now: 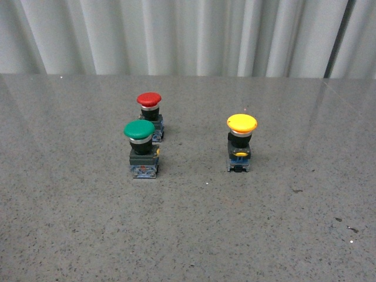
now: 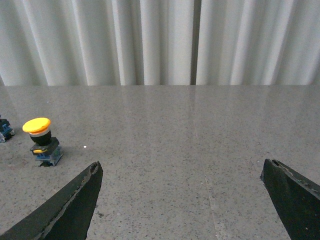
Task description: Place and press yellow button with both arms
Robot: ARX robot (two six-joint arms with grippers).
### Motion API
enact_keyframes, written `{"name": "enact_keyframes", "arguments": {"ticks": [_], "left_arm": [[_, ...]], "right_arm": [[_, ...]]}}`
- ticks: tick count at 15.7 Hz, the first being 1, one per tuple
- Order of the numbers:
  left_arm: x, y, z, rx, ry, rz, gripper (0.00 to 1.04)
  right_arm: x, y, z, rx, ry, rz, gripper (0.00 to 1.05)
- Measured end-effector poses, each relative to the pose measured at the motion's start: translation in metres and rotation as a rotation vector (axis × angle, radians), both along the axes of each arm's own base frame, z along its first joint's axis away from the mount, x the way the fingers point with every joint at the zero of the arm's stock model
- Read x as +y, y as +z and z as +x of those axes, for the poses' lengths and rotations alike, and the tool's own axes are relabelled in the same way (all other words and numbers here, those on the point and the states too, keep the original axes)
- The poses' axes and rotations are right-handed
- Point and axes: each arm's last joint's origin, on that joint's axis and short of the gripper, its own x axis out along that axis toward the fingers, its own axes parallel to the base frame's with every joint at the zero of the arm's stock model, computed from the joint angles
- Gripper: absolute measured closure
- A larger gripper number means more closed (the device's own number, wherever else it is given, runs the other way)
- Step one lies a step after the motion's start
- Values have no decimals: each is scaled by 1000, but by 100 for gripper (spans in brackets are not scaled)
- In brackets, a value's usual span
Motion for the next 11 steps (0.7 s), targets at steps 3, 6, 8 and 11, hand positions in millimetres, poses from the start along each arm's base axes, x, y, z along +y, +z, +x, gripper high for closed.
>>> {"name": "enact_keyframes", "arguments": {"ticks": [3, 6, 8, 11], "left_arm": [[-1, -4, -3, -2, -20, 1, 103], [-2, -8, -5, 2, -26, 1, 103], [-2, -14, -10, 2, -24, 1, 103], [-2, -21, -15, 2, -25, 1, 103]], "right_arm": [[0, 0, 0, 0, 0, 0, 7], [0, 0, 0, 0, 0, 0, 7], [0, 0, 0, 0, 0, 0, 7], [0, 0, 0, 0, 0, 0, 7]]}}
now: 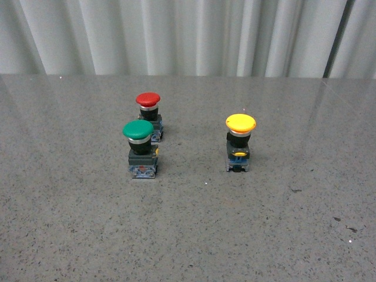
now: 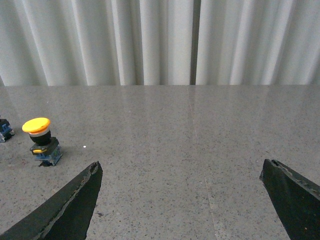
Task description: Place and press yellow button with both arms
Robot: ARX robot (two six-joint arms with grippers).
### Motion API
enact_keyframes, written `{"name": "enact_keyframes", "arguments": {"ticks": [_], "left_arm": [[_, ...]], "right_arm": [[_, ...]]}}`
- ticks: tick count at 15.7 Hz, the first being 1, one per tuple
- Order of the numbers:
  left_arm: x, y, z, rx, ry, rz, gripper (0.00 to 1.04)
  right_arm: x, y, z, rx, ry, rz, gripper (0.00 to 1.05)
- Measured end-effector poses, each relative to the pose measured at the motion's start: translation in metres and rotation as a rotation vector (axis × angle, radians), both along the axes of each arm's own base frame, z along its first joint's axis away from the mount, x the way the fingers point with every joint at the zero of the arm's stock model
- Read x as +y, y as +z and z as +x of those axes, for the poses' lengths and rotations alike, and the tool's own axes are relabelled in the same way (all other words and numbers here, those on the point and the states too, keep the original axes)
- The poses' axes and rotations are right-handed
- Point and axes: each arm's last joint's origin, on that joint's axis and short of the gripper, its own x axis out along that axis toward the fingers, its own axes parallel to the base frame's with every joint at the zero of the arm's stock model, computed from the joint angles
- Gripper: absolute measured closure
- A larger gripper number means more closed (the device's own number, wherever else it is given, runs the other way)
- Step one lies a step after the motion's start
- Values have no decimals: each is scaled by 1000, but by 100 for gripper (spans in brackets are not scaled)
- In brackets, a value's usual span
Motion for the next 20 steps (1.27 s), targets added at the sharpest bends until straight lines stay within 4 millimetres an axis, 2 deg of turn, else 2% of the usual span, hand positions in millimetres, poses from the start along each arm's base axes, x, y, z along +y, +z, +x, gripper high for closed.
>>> {"name": "enact_keyframes", "arguments": {"ticks": [3, 6, 7, 12, 13, 15, 16, 19, 20], "left_arm": [[0, -6, -4, -27, 0, 0, 103], [0, -15, -15, 39, -3, 0, 103], [0, -10, -18, -23, -3, 0, 103], [0, -12, -18, -3, 2, 0, 103], [0, -12, -18, -3, 2, -2, 95], [0, -12, -18, -3, 2, -2, 64], [0, -12, -18, -3, 2, -2, 55], [0, -12, -18, -3, 2, -2, 14], [0, -12, -18, -3, 2, -2, 5]], "right_arm": [[0, 0, 0, 0, 0, 0, 7], [0, 0, 0, 0, 0, 0, 7], [0, 0, 0, 1, 0, 0, 7], [0, 0, 0, 0, 0, 0, 7], [0, 0, 0, 0, 0, 0, 7], [0, 0, 0, 0, 0, 0, 7], [0, 0, 0, 0, 0, 0, 7], [0, 0, 0, 0, 0, 0, 7], [0, 0, 0, 0, 0, 0, 7]]}}
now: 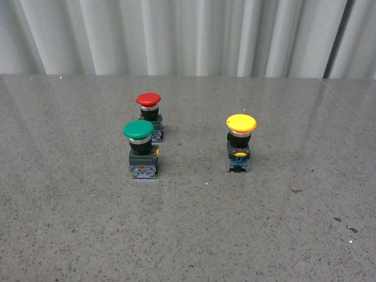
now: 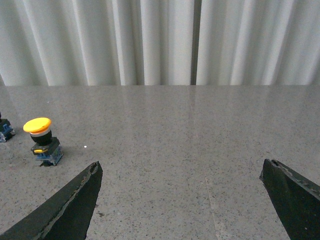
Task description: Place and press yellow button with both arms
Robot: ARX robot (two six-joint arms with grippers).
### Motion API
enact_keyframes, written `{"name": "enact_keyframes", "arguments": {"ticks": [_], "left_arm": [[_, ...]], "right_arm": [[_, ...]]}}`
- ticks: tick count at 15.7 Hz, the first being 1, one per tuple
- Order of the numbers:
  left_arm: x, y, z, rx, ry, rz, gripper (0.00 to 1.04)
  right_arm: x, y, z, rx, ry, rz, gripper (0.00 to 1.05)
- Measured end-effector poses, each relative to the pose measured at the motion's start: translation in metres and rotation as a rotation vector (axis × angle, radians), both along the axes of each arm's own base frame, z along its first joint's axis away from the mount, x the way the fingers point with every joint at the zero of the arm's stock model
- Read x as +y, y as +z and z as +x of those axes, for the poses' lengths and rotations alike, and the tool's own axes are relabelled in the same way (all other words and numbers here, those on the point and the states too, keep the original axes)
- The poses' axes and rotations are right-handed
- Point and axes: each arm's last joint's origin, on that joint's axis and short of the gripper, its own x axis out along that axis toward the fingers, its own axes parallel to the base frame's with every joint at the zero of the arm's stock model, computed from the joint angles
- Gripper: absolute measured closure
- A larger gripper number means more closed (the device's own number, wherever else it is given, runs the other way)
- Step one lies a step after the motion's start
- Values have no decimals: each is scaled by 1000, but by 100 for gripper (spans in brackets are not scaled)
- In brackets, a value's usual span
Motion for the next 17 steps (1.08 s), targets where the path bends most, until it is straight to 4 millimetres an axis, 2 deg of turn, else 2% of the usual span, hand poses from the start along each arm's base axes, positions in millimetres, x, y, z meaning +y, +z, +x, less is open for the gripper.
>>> {"name": "enact_keyframes", "arguments": {"ticks": [4, 5, 7, 8, 10, 11, 12, 13, 14, 16, 17], "left_arm": [[0, 0, 0, 0, 0, 0, 7], [0, 0, 0, 0, -1, 0, 7], [0, 0, 0, 0, 0, 0, 7], [0, 0, 0, 0, 0, 0, 7], [0, 0, 0, 0, -1, 0, 7], [0, 0, 0, 0, 0, 0, 7], [0, 0, 0, 0, 0, 0, 7], [0, 0, 0, 0, 0, 0, 7], [0, 0, 0, 0, 0, 0, 7], [0, 0, 0, 0, 0, 0, 7], [0, 0, 0, 0, 0, 0, 7]], "right_arm": [[1, -1, 1, 45, 44, 25, 7], [4, 8, 10, 63, 88, 45, 7], [17, 53, 36, -48, 162, 33, 7], [27, 74, 55, -96, 201, 11, 7], [52, 91, 97, -72, 259, -8, 7], [73, 90, 121, -14, 306, -15, 7], [90, 90, 135, 16, 345, -20, 7], [119, 94, 154, 25, 390, -24, 7], [137, 93, 164, 39, 413, -30, 7], [167, 72, 180, 120, 448, -76, 7], [177, 58, 188, 166, 449, -106, 23]]}}
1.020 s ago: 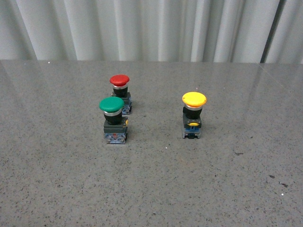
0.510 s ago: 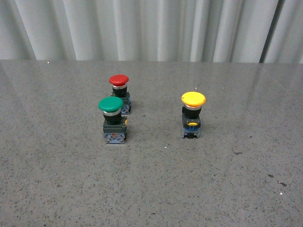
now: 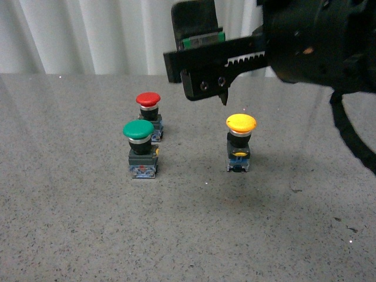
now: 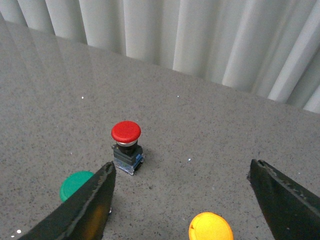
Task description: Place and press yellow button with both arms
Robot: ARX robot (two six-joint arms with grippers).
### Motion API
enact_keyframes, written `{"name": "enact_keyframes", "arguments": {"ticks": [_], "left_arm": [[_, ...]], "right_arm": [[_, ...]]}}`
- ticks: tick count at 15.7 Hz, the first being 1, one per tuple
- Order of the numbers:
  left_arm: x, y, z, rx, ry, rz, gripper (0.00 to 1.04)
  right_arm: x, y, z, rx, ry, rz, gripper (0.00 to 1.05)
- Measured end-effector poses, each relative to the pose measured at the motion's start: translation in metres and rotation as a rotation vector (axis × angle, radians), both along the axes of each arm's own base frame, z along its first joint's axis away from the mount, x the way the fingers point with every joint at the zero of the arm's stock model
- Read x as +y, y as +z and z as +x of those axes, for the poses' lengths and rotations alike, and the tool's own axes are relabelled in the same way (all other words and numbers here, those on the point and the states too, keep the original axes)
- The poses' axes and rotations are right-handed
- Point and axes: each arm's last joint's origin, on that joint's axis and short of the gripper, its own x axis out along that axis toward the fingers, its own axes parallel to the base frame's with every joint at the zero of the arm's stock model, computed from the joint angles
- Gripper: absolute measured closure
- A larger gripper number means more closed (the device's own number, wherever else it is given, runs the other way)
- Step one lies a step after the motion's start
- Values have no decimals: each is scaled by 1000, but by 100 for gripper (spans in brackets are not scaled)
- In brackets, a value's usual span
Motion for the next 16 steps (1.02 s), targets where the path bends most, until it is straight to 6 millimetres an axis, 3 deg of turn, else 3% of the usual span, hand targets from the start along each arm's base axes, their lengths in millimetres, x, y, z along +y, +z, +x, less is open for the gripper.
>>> {"name": "enact_keyframes", "arguments": {"ticks": [2, 3, 7, 11, 16], "left_arm": [[0, 0, 0, 0, 0, 0, 7], [0, 0, 0, 0, 0, 0, 7], [0, 0, 0, 0, 0, 0, 7], [0, 0, 0, 0, 0, 0, 7], [0, 0, 0, 0, 0, 0, 7]], "right_arm": [[6, -9, 8, 14, -12, -29, 45], [9, -14, 13, 27, -12, -44, 62], [3, -34, 24, 94, -37, -106, 103], [-12, -42, 29, 165, -74, -142, 103], [-10, -41, 29, 167, -51, -138, 103]]}}
